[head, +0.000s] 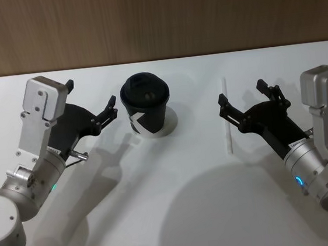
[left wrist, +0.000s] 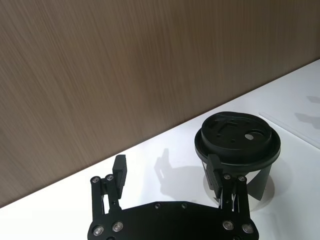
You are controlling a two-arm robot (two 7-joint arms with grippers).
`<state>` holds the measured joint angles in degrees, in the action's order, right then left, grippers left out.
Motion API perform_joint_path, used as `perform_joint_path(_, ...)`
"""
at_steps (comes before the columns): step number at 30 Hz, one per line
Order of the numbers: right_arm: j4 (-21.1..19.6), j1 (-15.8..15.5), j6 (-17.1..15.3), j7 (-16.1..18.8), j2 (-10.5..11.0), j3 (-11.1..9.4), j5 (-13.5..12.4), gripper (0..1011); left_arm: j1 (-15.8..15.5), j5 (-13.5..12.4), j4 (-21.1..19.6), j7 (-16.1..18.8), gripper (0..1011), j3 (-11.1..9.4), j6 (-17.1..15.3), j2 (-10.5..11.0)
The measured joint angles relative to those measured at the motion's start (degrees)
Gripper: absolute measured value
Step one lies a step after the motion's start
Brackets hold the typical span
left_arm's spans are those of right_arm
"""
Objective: Pick up the straw with one hand, pass it to the other hand, and insert it into the cup.
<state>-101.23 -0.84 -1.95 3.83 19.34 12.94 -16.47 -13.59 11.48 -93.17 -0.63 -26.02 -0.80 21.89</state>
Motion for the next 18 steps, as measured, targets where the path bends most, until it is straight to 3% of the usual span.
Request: perform_joint_path(18, 0.00, 0.00, 0.00, 0.00, 0.00, 0.00, 0.00, 1001, 0.00, 0.00, -0.01, 0.00, 1003, 0.00, 0.00, 0.00)
